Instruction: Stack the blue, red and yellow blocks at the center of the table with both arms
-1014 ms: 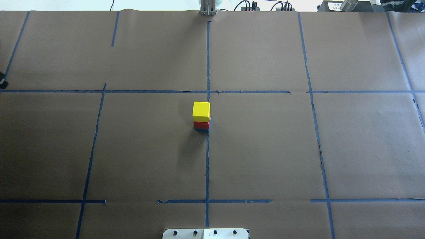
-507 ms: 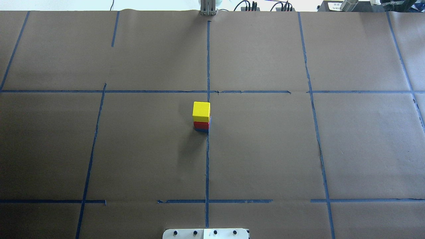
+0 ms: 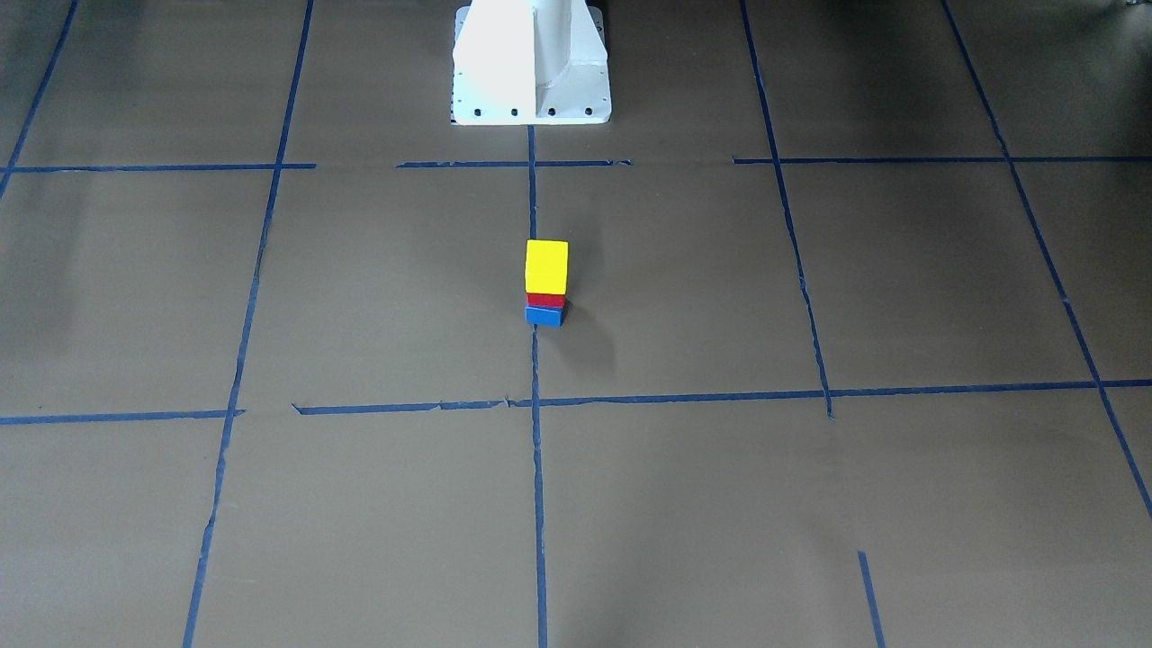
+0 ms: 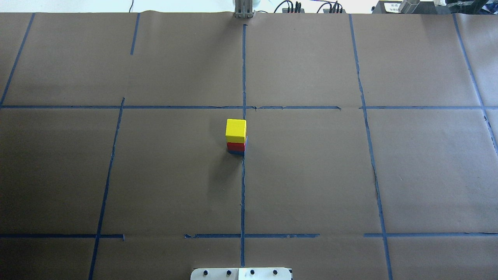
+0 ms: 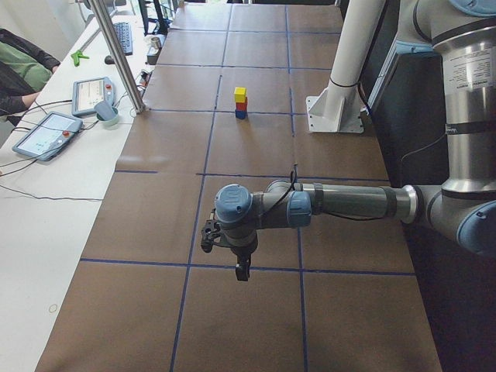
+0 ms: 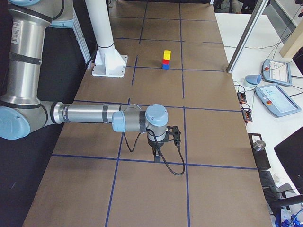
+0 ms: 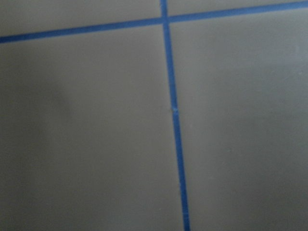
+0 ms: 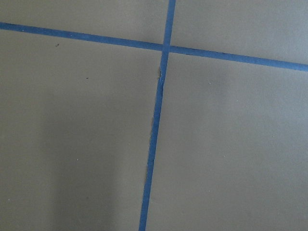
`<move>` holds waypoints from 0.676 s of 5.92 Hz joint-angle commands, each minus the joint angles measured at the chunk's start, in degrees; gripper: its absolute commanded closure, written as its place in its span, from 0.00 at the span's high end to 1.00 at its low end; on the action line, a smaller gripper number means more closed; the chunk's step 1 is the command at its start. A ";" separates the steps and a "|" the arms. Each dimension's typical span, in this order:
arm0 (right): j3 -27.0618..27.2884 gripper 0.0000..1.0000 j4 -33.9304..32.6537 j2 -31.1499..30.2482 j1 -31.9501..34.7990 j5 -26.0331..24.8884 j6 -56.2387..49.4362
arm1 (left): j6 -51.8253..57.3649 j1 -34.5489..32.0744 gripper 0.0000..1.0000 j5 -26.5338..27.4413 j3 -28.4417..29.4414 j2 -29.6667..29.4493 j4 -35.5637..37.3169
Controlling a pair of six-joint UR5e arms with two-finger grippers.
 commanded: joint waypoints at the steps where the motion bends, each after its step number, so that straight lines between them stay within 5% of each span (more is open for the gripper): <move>1: -0.02 1.00 0.03 -0.07 -0.09 0.67 0.00 | -0.15 -0.10 1.00 0.20 3.43 -0.11 -1.49; 4: -0.02 1.00 0.12 -0.07 -0.09 0.93 -0.08 | 0.46 0.25 1.00 0.72 3.99 -0.56 -1.76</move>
